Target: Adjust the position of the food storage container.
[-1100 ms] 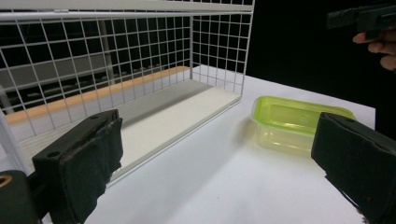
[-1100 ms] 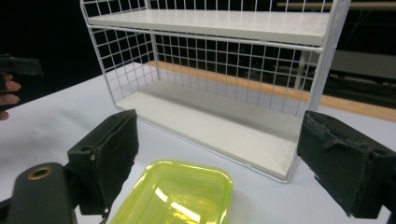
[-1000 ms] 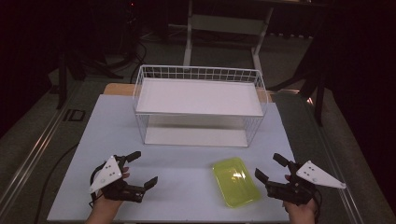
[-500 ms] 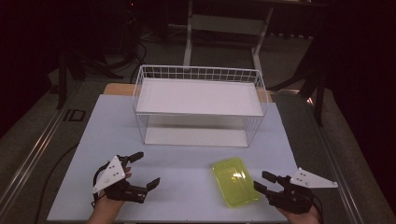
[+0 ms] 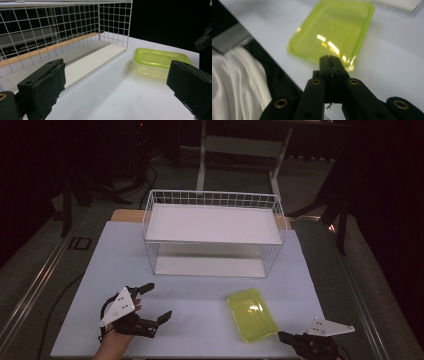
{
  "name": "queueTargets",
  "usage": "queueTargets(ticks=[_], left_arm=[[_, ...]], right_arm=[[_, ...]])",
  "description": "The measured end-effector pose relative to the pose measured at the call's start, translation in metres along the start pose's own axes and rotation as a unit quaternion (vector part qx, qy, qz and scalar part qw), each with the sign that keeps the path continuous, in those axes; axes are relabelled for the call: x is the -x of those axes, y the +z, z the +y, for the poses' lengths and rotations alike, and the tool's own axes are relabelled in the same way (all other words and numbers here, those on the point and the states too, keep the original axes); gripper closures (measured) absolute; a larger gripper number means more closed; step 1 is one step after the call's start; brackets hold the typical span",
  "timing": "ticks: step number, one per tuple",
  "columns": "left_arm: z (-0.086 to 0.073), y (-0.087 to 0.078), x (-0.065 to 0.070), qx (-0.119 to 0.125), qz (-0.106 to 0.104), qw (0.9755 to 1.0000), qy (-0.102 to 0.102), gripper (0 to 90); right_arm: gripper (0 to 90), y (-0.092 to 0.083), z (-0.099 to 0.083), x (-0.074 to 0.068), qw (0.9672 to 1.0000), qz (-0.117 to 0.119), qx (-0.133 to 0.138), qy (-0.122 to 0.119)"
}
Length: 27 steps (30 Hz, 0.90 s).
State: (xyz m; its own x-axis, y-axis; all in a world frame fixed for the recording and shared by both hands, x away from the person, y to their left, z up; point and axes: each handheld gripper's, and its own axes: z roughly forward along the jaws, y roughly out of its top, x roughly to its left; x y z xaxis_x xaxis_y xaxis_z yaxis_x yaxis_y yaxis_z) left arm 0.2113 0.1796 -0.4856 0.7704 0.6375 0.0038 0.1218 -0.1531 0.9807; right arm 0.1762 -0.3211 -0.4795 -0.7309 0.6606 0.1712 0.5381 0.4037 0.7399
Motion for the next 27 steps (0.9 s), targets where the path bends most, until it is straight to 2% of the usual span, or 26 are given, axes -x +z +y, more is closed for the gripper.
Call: queueTargets(ticks=[2,8,12,14,19,27], left_arm=[[0.0,0.001,0.0,-0.001,0.0,1.0,0.001,2.9],[0.0,0.003,0.0,-0.005,-0.003,1.0,0.002,2.9],[-0.001,0.003,0.0,-0.005,-0.003,1.0,0.0,2.9],[-0.001,0.003,0.0,-0.004,-0.002,1.0,0.001,2.9],[0.0,0.003,0.0,-0.004,-0.002,1.0,0.003,2.9],[-0.001,0.003,0.0,-0.005,-0.003,1.0,0.003,2.9]], right_arm=[[89.8,0.003,-0.005,0.002,0.9999,0.001,-0.013,-0.007],[89.9,0.018,-0.014,0.011,0.9989,0.006,-0.045,0.012],[89.9,0.028,-0.016,0.012,0.9979,0.012,-0.063,0.013],[89.9,0.034,-0.015,0.014,0.9973,0.007,-0.072,0.016],[89.9,0.04,-0.011,0.021,0.9969,-0.008,-0.072,0.031],[89.9,0.046,-0.005,0.032,0.9969,-0.024,-0.057,0.049]])
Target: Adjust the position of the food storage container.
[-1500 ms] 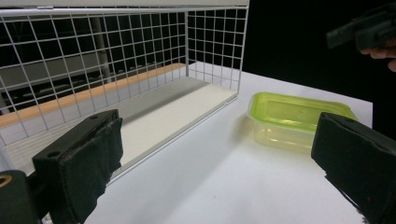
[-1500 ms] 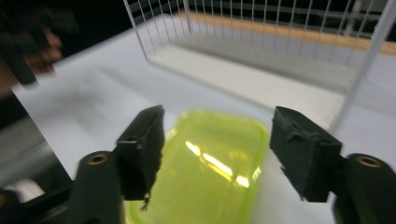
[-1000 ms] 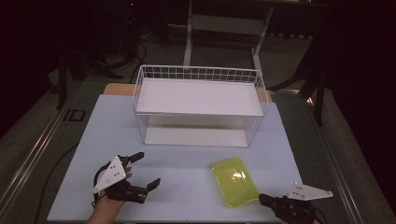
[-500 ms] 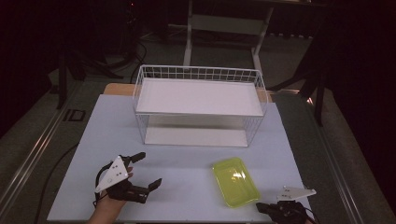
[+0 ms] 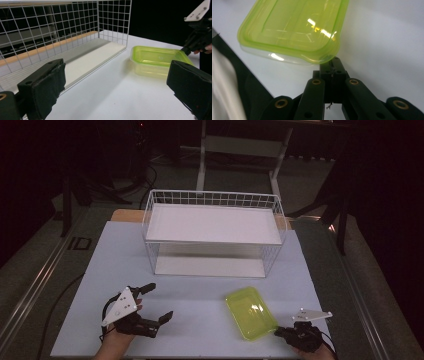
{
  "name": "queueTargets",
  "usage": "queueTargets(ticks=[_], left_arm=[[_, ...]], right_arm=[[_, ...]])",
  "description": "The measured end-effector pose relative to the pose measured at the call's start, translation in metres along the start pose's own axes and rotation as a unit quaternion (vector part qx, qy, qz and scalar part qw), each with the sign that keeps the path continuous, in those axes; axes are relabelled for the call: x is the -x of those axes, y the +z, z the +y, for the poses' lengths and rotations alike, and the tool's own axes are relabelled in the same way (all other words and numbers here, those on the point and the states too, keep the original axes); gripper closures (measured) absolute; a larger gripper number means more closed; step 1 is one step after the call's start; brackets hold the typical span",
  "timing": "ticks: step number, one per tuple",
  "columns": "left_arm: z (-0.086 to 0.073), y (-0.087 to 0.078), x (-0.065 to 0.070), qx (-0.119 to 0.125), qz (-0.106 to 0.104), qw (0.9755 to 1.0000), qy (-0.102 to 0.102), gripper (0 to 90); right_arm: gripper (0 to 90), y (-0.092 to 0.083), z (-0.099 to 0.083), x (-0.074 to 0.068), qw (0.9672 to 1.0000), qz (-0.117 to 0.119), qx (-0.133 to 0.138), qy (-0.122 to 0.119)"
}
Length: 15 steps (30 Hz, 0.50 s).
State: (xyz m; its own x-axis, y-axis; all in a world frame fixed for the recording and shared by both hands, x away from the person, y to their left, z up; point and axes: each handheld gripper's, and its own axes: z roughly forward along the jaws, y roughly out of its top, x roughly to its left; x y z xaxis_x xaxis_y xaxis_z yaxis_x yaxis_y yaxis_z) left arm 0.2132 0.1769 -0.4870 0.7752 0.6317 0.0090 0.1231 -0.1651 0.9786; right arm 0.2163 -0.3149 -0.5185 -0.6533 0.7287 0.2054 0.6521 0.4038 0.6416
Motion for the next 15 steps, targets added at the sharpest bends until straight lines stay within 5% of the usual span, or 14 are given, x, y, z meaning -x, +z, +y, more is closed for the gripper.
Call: queueTargets(ticks=[8,15], left_arm=[[-0.0001,0.0,0.0013,-0.001,-0.001,1.0,0.002,2.9],[0.0003,0.0011,0.0014,-0.001,-0.002,1.0,0.004,2.9]], right_arm=[[89.9,0.001,-0.0011,0.0046,0.9999,-0.009,-0.006,0.01],[89.9,0.0042,-0.0024,-0.0047,0.9997,0.011,-0.017,0.01]])
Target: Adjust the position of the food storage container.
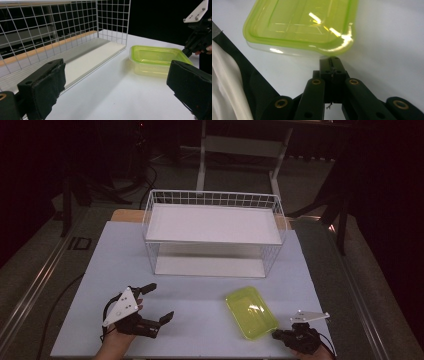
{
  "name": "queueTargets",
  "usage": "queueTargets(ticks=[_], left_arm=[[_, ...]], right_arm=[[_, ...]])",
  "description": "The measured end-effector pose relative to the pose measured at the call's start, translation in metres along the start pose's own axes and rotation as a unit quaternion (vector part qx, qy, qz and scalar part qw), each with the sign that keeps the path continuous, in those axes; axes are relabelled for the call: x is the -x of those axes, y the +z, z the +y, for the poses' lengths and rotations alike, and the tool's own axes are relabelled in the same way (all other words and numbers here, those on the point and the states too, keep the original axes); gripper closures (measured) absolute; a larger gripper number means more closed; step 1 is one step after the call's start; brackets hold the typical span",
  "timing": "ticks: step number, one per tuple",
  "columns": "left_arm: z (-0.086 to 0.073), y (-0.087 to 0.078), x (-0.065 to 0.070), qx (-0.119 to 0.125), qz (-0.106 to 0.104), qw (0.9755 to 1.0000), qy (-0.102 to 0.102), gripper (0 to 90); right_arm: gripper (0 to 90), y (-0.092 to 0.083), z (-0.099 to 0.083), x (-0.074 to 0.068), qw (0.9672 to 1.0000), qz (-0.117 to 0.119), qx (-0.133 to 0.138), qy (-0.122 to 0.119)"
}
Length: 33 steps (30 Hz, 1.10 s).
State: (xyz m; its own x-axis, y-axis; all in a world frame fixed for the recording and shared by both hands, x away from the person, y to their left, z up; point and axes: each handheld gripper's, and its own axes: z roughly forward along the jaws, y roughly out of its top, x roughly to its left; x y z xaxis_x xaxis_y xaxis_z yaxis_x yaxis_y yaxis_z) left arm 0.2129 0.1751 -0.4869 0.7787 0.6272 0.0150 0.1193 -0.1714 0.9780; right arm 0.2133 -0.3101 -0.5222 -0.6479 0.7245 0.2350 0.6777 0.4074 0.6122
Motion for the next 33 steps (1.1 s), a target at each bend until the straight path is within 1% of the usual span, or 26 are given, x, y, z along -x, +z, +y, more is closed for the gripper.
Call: queueTargets(ticks=[3,6,8,11,12,13,15,17,18,22,23,25,28,29,31,32,33], left_arm=[[0.0,0.0,0.0,0.001,0.0,1.0,-0.001,2.9],[0.0,0.0,-0.001,0.001,-0.001,1.0,-0.003,2.9],[0.0,0.0,-0.001,0.0,0.0,1.0,-0.002,2.9],[0.0,0.0,-0.001,0.0,-0.001,1.0,-0.003,2.9],[0.0,0.0,-0.001,0.0,-0.001,1.0,-0.003,2.9],[-0.001,0.0,-0.001,0.0,-0.001,1.0,-0.003,2.9],[-0.001,0.001,-0.001,-0.001,-0.001,1.0,-0.003,2.9],[-0.001,0.001,-0.001,-0.001,-0.002,1.0,-0.005,2.9],[-0.001,0.002,-0.001,-0.002,-0.002,1.0,-0.003,2.9],[-0.002,0.001,0.0,-0.002,-0.002,1.0,-0.004,2.9],[-0.002,0.001,-0.001,-0.003,-0.002,1.0,-0.004,2.9],[-0.002,0.0,-0.001,-0.001,0.0,1.0,-0.005,2.9],[-0.001,-0.001,-0.002,0.0,0.002,1.0,-0.006,2.9],[-0.001,-0.001,-0.002,0.0,0.002,1.0,-0.006,2.9],[-0.001,-0.001,-0.002,0.0,0.001,1.0,-0.005,2.9],[-0.001,0.0,-0.001,-0.002,0.0,1.0,-0.004,2.9],[-0.001,0.001,0.0,-0.002,0.0,1.0,-0.004,2.9]], right_arm=[[89.9,0.005,0.004,0.003,0.9999,-0.002,0.006,0.011],[89.9,0.009,0.01,0.009,0.9995,-0.011,0.016,0.026],[89.9,0.012,0.014,0.013,0.9992,-0.023,0.021,0.026],[89.9,0.018,0.021,0.02,0.9985,-0.033,0.029,0.033],[89.9,0.018,0.021,0.02,0.9985,-0.033,0.029,0.033],[89.9,0.022,0.027,0.024,0.998,-0.041,0.033,0.035],[89.9,0.026,0.032,0.028,0.9978,-0.04,0.035,0.038],[89.9,0.03,0.038,0.031,0.9975,-0.049,0.039,0.032],[89.9,0.032,0.042,0.032,0.9975,-0.049,0.041,0.031],[89.9,0.038,0.047,0.037,0.9964,-0.07,0.037,0.03],[89.9,0.037,0.046,0.038,0.9964,-0.069,0.035,0.033],[89.9,0.036,0.043,0.037,0.9967,-0.068,0.031,0.031],[89.9,0.031,0.035,0.032,0.9969,-0.064,0.026,0.036],[89.9,0.029,0.032,0.03,0.9971,-0.059,0.027,0.04],[89.9,0.029,0.032,0.03,0.9971,-0.059,0.027,0.04],[89.9,0.028,0.03,0.027,0.9973,-0.052,0.026,0.047],[89.9,0.027,0.028,0.019,0.9979,-0.042,0.024,0.042]])
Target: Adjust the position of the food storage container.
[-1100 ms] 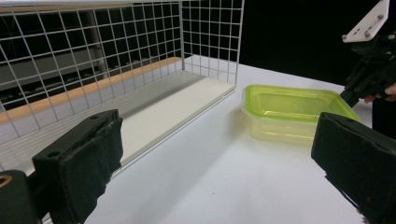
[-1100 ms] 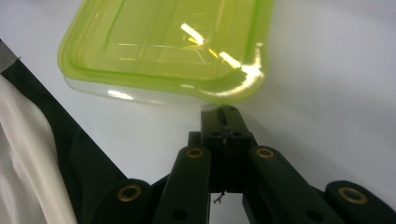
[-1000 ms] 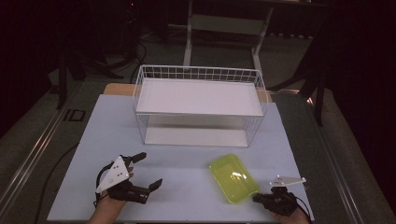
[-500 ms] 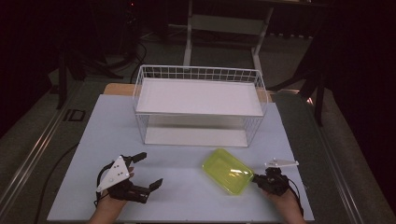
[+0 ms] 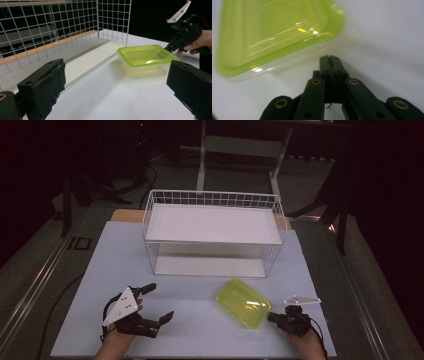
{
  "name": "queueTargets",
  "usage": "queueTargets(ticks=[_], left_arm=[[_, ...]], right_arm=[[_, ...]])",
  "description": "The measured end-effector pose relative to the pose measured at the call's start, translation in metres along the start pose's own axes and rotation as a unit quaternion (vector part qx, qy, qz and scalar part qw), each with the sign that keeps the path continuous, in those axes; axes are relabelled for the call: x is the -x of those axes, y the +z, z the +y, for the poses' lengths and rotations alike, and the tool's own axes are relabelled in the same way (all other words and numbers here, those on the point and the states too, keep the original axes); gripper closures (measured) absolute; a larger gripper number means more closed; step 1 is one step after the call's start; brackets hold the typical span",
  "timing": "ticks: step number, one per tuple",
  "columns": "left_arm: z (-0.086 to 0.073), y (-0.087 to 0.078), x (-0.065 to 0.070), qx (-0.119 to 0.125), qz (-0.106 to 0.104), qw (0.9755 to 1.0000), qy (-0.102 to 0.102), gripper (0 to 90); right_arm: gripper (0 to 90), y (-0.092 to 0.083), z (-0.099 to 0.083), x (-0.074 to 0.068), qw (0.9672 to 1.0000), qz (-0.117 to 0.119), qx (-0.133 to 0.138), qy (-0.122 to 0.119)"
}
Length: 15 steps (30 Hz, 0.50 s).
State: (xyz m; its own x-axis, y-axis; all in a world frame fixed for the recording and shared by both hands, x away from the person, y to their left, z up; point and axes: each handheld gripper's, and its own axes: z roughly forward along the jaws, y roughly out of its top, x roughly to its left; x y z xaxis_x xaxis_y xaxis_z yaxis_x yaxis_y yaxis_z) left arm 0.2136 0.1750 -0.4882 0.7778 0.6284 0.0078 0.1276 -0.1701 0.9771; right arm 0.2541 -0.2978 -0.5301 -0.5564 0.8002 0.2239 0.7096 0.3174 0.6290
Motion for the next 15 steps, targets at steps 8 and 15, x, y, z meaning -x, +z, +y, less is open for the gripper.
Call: queueTargets(ticks=[8,15], left_arm=[[-0.001,0.001,-0.001,-0.002,-0.002,1.0,-0.002,2.9],[-0.001,0.001,-0.002,-0.001,-0.002,1.0,-0.004,2.9]], right_arm=[[89.9,0.011,0.012,-0.01,0.9999,0.005,0.009,-0.012],[89.9,0.03,0.033,-0.01,0.9995,-0.008,0.022,-0.022]])
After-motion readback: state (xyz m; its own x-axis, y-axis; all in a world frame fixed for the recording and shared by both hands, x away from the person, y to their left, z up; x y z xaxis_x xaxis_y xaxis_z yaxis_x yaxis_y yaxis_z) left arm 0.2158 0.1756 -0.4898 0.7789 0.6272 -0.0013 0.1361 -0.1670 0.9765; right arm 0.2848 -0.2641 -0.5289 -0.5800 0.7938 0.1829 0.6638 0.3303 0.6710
